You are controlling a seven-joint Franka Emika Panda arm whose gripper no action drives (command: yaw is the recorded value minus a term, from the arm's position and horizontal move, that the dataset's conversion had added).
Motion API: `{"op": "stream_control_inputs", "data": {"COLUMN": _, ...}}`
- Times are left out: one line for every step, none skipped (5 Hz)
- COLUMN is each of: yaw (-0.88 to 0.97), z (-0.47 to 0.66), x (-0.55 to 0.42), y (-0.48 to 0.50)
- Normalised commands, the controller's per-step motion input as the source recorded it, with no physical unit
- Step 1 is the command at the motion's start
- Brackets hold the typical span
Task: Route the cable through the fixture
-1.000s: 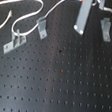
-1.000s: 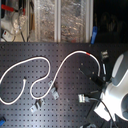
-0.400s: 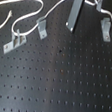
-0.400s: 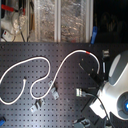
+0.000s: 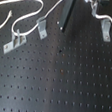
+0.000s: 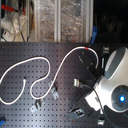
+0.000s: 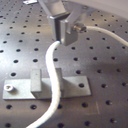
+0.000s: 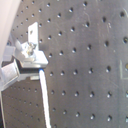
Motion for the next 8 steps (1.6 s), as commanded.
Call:
{"op": "stream_control_inputs", "data": {"yaw": 0.25, "z": 0.00, "x": 0.146, "y": 0.172}}
{"op": "stream_control_inputs", "data": {"yaw": 0.32, "z": 0.00, "x": 0.268, "y": 0.216}}
{"op": "stream_control_inputs", "data": {"yaw": 0.23, "z": 0.18, "x": 0.177, "y": 0.121}}
{"op": "stream_control_inputs", "data": {"yaw": -0.19, "z": 0.37, "x": 0.093, "y": 0.008}}
{"op": "stream_control_inputs", "data": {"yaw": -0.66, "z": 0.40, "x": 0.063, "y": -0.010}}
{"op": "stream_control_inputs", "data": {"yaw": -0.83, "z": 0.27, "x": 0.002, "y": 0.002}}
{"op": "stream_control_inputs", "data": {"yaw": -0.94, "z": 0.21, "x": 0.001, "y": 0.005}}
{"op": "stream_control_inputs", "data": {"yaw": -0.82, "z": 0.01, "x": 0.000, "y": 0.000}}
